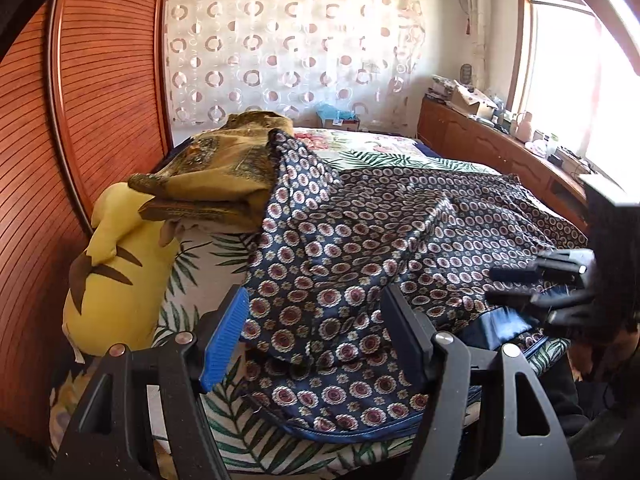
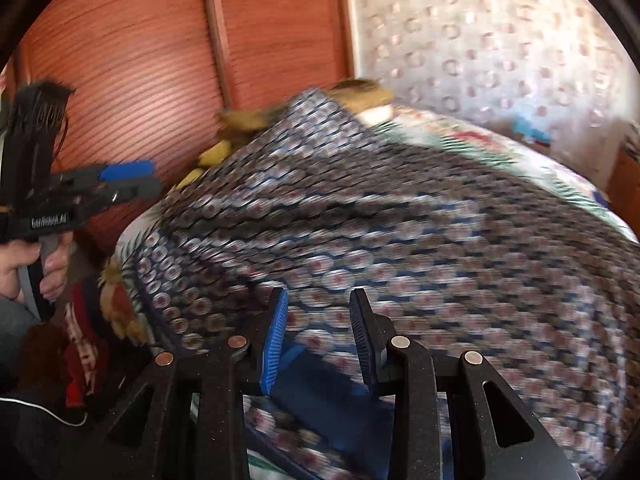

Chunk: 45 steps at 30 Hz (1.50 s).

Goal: Fold small clothes

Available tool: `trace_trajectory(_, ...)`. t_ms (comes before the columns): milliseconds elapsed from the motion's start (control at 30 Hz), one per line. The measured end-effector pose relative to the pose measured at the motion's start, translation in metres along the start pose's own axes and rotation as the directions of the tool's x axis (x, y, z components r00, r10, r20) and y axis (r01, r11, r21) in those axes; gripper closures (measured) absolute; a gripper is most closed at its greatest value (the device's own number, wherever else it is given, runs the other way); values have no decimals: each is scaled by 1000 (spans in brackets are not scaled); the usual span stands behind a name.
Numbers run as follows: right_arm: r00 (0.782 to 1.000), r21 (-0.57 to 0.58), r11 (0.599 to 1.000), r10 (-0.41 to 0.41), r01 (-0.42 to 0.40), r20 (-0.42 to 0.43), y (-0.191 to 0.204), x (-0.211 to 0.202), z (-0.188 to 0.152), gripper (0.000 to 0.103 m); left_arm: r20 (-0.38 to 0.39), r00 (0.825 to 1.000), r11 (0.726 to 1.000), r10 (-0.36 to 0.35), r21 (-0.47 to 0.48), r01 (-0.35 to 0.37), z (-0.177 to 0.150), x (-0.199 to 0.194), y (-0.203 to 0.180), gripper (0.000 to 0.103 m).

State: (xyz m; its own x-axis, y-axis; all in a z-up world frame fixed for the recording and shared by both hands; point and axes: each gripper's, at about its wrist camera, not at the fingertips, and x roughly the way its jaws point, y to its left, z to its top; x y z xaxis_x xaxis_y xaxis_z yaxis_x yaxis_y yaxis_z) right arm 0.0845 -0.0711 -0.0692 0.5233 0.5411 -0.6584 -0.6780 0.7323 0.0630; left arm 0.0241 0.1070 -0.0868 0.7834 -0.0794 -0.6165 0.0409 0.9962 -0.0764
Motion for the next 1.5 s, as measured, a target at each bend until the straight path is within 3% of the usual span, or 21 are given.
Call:
trace_trajectory(167, 998, -55, 998, 22, -25, -56, 18, 40, 3, 70, -2, 1000, 1000, 4, -22, -4, -3, 0, 8, 34)
trace_trajectory(333, 997, -97, 995, -22, 14, -80, 28, 60, 3, 72, 2, 1000, 999, 9, -31, -9, -3, -2, 12, 34)
trace_trajectory(400, 996, -109, 994, -18, 8, -89, 32, 61, 2, 93, 3, 1000, 999, 10, -37, -10, -3, -2, 13, 34)
trace_trajectory(467, 996, -108, 994, 2, -12, -91, 33, 54, -2, 99, 2, 1000, 999, 13, -43, -13, -2, -1, 14, 34)
trace_trajectory(633, 993, -84, 993, 78, -86, -87, 35, 39, -8, 100, 5, 1000, 999, 16, -44, -16, -2, 0, 13, 34)
trace_trajectory(800, 994, -85, 993, 81, -87, -73, 36, 29, -11, 100, -3, 1000, 999, 27, -47, -27, -1, 6, 16, 34)
trace_trajectory(833, 995, -79, 993, 77, -82, -70, 35, 29, -10, 98, -8, 1000, 998, 30, -49, -31, 0, 8, 17, 34)
trace_trajectory(900, 996, -77, 995, 58, -63, -61, 32, 27, -7, 84, -25, 999, 998, 31, -52, -32, 2, 16, 20, 34)
trace_trajectory(1200, 1000, -30, 1000, 1, -1, 17, 16, -9, -7, 63, -114, 992, 995, 53, -73, -61, -9, 43, 29, 34)
trace_trajectory(1433, 999, -5, 1000, -26, 26, 44, 6, -38, -12, 56, -146, 989, 992, 39, -110, -55, -22, 47, 37, 35)
trace_trajectory(1500, 998, -1, 1000, -30, 30, 50, 2, -47, -13, 55, -151, 988, 992, 27, -114, -45, -24, 47, 38, 42)
